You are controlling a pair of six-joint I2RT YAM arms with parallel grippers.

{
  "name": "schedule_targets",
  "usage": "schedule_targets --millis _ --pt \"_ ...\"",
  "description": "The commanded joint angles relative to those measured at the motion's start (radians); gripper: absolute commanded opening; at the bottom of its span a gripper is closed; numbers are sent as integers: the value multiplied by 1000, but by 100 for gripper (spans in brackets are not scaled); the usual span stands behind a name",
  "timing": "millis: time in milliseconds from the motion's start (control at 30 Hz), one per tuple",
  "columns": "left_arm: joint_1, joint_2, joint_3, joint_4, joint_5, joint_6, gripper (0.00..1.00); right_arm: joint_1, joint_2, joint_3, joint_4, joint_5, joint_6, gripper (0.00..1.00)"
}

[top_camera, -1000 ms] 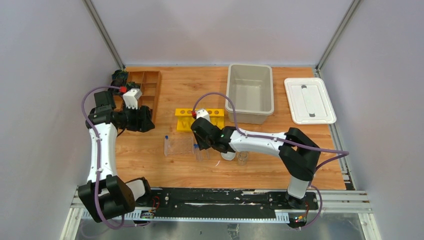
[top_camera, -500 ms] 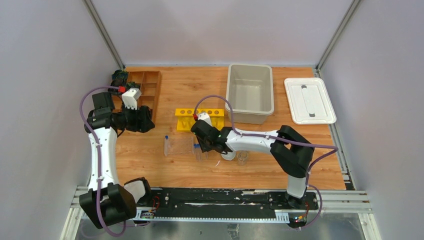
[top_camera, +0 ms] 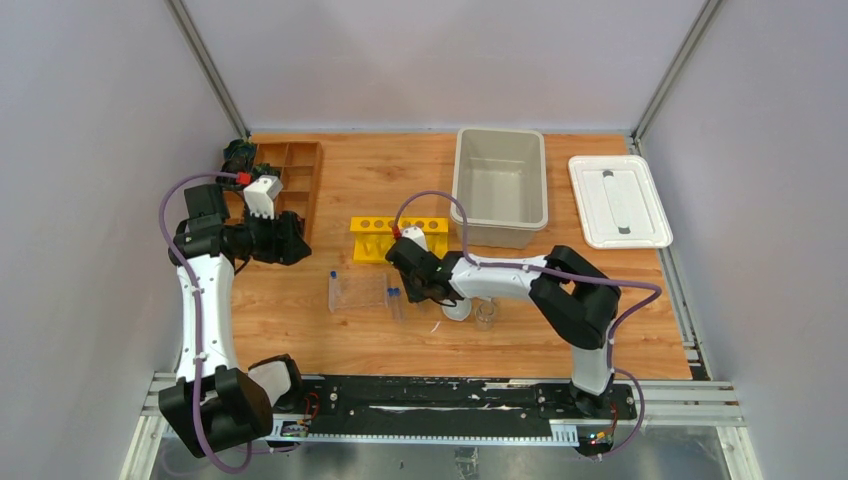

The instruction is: Organize the chemistry lab equipment

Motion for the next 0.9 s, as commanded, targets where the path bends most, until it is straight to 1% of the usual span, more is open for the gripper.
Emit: schedule_targets --millis 0,67,267,333,433,567,667,867 --pt "8 -19 37 -3 47 -13 69 -32 3 -40 -28 -23 27 8" --pt "8 -22 38 -11 69 -12 69 -35 -41 -40 -28 -18 22 0" --pt "8 -59 32 -29 170 -4 69 -29 -204 37 -27 -56 18 0" --pt "7 -76 24 -29 224 0 69 -15 -249 65 5 -62 17 0" --pt "7 -98 12 -29 299 -1 68 12 -293 90 123 -57 9 0" --pt "6 -118 8 -29 398 -20 64 45 -290 118 304 -52 14 0" --pt "6 -131 11 -29 455 -42 61 79 -256 160 394 -39 10 0" --pt "-9 -159 1 -28 491 -53 59 130 -188 223 540 -17 20 0"
